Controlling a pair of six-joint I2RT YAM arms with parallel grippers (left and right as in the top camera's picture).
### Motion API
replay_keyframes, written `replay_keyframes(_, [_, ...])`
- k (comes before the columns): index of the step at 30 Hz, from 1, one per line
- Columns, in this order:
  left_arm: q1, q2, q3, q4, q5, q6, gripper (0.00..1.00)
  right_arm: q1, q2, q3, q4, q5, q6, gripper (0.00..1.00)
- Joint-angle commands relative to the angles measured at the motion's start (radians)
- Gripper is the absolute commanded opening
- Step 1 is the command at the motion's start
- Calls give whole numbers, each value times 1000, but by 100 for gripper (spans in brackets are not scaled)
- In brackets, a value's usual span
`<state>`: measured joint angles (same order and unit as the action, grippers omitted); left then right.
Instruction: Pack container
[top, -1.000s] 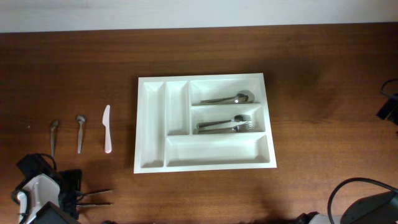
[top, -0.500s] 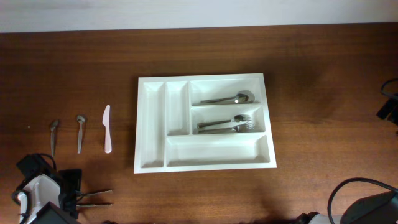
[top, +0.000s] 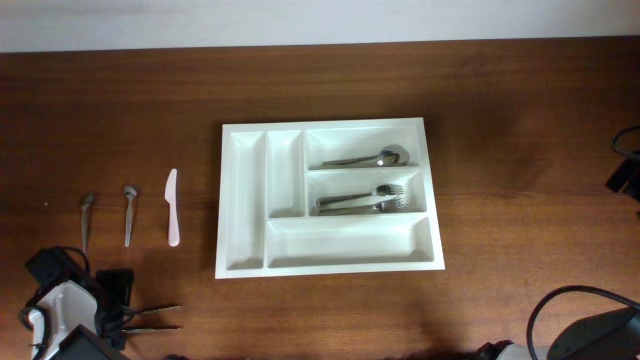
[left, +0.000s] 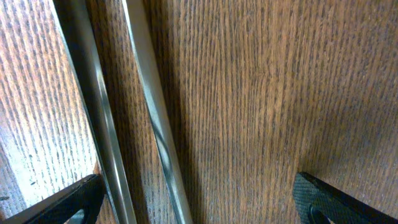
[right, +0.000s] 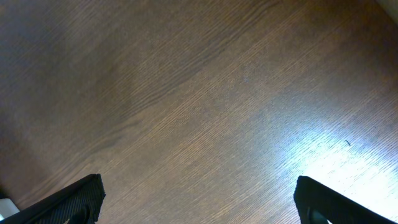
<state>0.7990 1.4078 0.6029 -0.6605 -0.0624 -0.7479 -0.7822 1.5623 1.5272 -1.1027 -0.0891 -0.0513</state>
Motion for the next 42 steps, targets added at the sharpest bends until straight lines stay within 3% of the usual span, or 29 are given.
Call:
replay_keyframes(1, [2, 11, -29, 18, 32, 20, 99, -3, -3, -2, 0, -9, 8, 99])
replay_keyframes(16, [3, 11, -29, 0, 29, 19, 99, -3, -3, -2, 0, -9, 8, 99])
replay_keyframes(18, [3, 11, -29, 0, 29, 19, 89, -3, -3, -2, 0, -9, 8, 99])
replay_keyframes(21, [3, 11, -29, -1, 29, 19, 56, -3, -3, -2, 0, -9, 8, 99])
replay_keyframes(23, [3, 11, -29, -1, 29, 19, 45, -3, -3, -2, 0, -9, 8, 99])
replay_keyframes(25, [3, 11, -29, -1, 26, 20, 43, -3, -3, -2, 0, -9, 8, 99])
replay_keyframes(37, [2, 11, -29, -2, 14, 26, 3, -3, -3, -2, 0, -9, 8, 99])
replay_keyframes(42, [2, 11, -16, -2, 32, 109, 2, -3, -3, -2, 0, -9, 8, 99])
